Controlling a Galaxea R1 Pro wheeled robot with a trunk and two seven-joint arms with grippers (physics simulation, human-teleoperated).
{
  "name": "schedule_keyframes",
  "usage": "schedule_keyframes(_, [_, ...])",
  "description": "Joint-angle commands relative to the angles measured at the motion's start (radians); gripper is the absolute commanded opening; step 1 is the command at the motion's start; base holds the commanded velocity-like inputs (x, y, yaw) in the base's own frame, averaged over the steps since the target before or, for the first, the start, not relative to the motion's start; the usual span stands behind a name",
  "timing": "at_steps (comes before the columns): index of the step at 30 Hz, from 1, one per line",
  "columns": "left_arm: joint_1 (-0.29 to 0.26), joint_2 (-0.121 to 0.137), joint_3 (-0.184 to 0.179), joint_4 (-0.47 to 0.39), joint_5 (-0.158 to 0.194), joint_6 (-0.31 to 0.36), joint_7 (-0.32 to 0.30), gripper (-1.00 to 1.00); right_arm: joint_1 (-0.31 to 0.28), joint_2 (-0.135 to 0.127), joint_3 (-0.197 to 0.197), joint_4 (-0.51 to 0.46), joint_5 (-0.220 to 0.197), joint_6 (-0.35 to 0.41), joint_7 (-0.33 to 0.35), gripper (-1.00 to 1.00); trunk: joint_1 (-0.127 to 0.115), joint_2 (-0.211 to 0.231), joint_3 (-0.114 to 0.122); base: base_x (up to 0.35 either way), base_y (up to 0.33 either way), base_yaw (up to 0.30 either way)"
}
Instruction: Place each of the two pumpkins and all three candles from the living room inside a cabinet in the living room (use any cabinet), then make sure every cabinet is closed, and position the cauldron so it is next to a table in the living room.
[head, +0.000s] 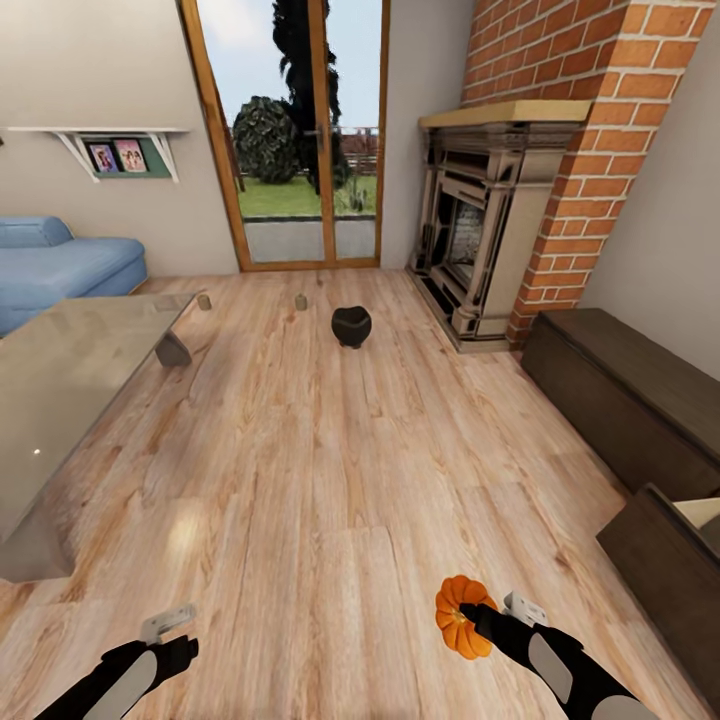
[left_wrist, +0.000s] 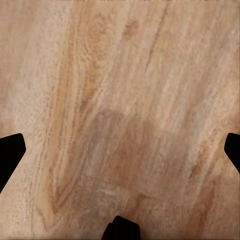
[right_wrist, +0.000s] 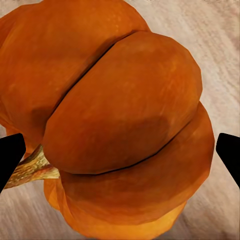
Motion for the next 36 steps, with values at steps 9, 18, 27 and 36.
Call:
schedule_keyframes(9, [-0.001, -0.004, -0.006, -0.002, 0.008, 0.000, 0.009, 1.00, 0.000, -0.006, -0.002, -0.001, -0.008, -0.035, 0.010, -1.00, -0.035, 0.063, 0.027, 0.000, 0.000, 0.003])
schedule_keyframes(18, [-0.001, -0.005, -0.007, -0.002, 0.008, -0.001, 0.009, 1.00, 0.000, -0.008, -0.002, -0.001, -0.009, -0.059, 0.014, -1.00, -0.069, 0.126, 0.055, 0.000, 0.000, 0.000])
schedule_keyframes(27, [-0.001, -0.005, -0.007, -0.002, 0.008, -0.008, 0.009, 1.00, 0.000, -0.005, -0.001, -0.001, -0.007, -0.059, 0.015, -1.00, -0.104, 0.189, 0.083, 0.000, 0.000, 0.000])
schedule_keyframes(36, [-0.001, -0.004, -0.007, -0.003, 0.010, -0.015, 0.009, 1.00, 0.000, -0.003, -0.001, -0.001, -0.007, -0.058, 0.014, -1.00, -0.131, 0.238, 0.105, -0.016, 0.000, 0.088])
